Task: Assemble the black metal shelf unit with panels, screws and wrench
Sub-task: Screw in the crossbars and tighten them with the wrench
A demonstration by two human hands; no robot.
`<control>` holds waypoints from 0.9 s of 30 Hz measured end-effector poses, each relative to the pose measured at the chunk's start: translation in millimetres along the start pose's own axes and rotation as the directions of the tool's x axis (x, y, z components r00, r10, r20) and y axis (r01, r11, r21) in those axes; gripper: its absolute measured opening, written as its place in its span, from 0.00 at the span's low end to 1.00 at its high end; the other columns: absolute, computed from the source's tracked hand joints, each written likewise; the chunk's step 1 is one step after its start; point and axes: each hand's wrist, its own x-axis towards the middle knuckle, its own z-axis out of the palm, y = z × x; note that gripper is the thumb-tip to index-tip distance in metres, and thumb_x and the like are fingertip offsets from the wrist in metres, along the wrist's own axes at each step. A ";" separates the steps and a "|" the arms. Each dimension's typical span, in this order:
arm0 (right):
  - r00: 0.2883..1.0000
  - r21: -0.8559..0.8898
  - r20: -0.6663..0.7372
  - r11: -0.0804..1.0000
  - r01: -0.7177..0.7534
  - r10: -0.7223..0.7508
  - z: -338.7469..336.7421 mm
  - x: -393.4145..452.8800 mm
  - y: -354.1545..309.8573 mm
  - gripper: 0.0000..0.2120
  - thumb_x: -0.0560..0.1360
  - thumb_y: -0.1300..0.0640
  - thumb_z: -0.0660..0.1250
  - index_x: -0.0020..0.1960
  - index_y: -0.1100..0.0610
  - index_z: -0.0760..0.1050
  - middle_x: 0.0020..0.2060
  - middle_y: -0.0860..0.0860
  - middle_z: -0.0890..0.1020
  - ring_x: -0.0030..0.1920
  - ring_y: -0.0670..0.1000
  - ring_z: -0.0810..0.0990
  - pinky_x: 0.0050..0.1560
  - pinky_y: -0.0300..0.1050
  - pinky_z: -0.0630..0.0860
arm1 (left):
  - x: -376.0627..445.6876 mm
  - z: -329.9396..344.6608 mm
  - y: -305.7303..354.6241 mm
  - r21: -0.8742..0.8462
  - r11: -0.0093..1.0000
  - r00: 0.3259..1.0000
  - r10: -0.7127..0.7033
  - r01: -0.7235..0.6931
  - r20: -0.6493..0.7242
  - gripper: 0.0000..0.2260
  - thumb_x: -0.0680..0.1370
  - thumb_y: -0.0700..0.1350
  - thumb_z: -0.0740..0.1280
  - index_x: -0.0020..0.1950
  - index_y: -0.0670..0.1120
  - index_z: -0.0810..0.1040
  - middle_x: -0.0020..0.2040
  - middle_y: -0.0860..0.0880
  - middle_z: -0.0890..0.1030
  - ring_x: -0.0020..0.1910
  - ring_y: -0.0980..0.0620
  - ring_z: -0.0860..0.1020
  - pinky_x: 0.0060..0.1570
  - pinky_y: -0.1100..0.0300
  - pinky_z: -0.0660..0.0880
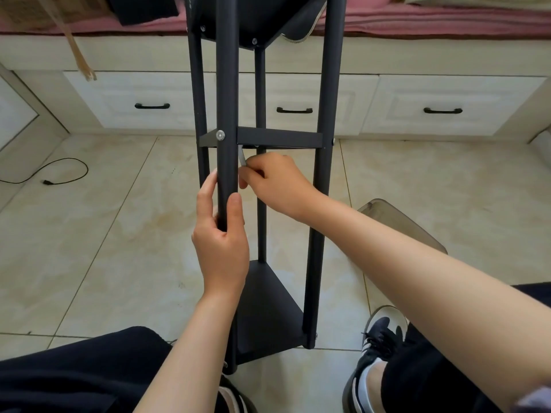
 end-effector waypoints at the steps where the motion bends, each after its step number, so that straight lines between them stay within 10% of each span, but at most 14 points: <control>1: 1.000 0.002 -0.012 1.000 0.010 -0.010 2.3 1.8 -0.3 0.15 0.83 0.56 0.59 0.44 0.59 0.80 0.30 0.51 0.78 0.30 0.47 0.73 0.30 0.30 0.70 | -0.2 -0.2 -0.2 -0.003 1.000 1.000 -0.001 0.001 -0.001 0.15 0.82 0.55 0.62 0.68 0.68 0.70 0.32 0.59 0.76 0.29 0.55 0.69 0.28 0.59 0.69; 10: 0.979 -0.108 -0.165 0.989 0.106 -0.123 18.3 17.7 7.1 0.12 0.81 0.58 0.62 0.46 0.61 0.82 0.37 0.54 0.83 0.38 0.53 0.80 0.48 0.49 0.80 | -1.5 -0.7 -2.6 -0.027 1.000 1.000 0.000 0.000 0.019 0.17 0.82 0.56 0.62 0.70 0.64 0.68 0.32 0.59 0.75 0.28 0.56 0.69 0.28 0.62 0.68; 18: 0.954 -0.131 -0.264 0.985 0.108 -0.140 29.6 20.3 14.3 0.11 0.81 0.57 0.62 0.46 0.61 0.80 0.37 0.55 0.83 0.37 0.54 0.81 0.45 0.52 0.80 | -2.0 1.2 -3.1 -0.044 0.999 0.999 0.010 -0.009 0.036 0.17 0.81 0.57 0.62 0.71 0.63 0.70 0.35 0.59 0.76 0.28 0.55 0.71 0.30 0.64 0.69; 23: 0.952 -0.083 -0.292 0.994 0.069 -0.091 39.8 26.0 14.1 0.14 0.79 0.59 0.65 0.35 0.52 0.74 0.28 0.46 0.77 0.31 0.48 0.77 0.37 0.46 0.78 | -1.4 1.5 -3.4 -0.045 0.999 0.998 0.026 -0.023 0.056 0.17 0.81 0.57 0.62 0.70 0.63 0.70 0.51 0.33 0.80 0.34 0.52 0.75 0.37 0.64 0.72; 27: 0.941 0.006 -0.330 0.997 0.083 -0.076 46.8 23.8 15.0 0.09 0.79 0.60 0.64 0.43 0.59 0.80 0.33 0.51 0.82 0.35 0.52 0.81 0.39 0.50 0.80 | -1.7 0.1 -2.9 -0.036 0.999 0.997 0.030 -0.028 0.065 0.17 0.81 0.57 0.62 0.71 0.63 0.70 0.51 0.33 0.80 0.35 0.52 0.76 0.38 0.62 0.73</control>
